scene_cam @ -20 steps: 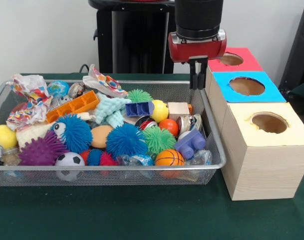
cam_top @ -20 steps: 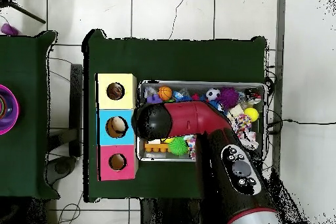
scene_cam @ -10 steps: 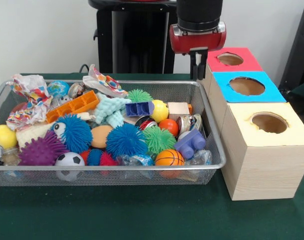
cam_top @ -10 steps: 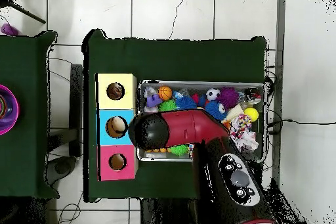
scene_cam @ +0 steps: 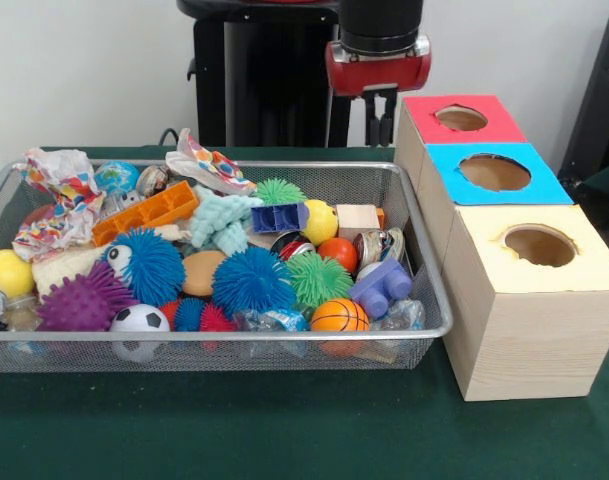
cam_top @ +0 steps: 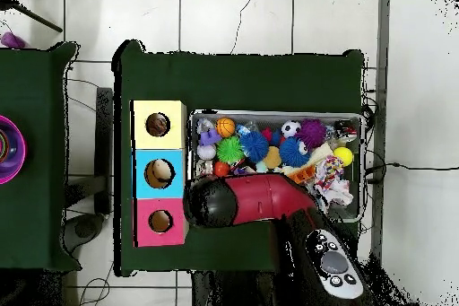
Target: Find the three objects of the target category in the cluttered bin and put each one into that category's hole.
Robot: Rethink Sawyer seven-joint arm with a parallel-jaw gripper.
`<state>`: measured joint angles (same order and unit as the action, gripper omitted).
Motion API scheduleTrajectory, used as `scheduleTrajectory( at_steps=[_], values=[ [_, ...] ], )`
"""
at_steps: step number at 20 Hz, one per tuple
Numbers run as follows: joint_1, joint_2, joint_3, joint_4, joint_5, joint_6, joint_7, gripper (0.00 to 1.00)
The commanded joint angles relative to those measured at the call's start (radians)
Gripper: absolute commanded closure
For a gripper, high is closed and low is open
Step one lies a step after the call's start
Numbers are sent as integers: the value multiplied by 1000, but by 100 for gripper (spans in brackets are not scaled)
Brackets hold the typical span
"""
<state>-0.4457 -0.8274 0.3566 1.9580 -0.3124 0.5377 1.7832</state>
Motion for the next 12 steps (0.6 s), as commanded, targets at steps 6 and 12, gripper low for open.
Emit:
scheduleTrajectory(
  at_steps=[6,12],
  values=[
    [-157,50,86,72,-141,-46,-142,100],
    [-239,56,136,49,-170,0,-189,100]
  ],
)
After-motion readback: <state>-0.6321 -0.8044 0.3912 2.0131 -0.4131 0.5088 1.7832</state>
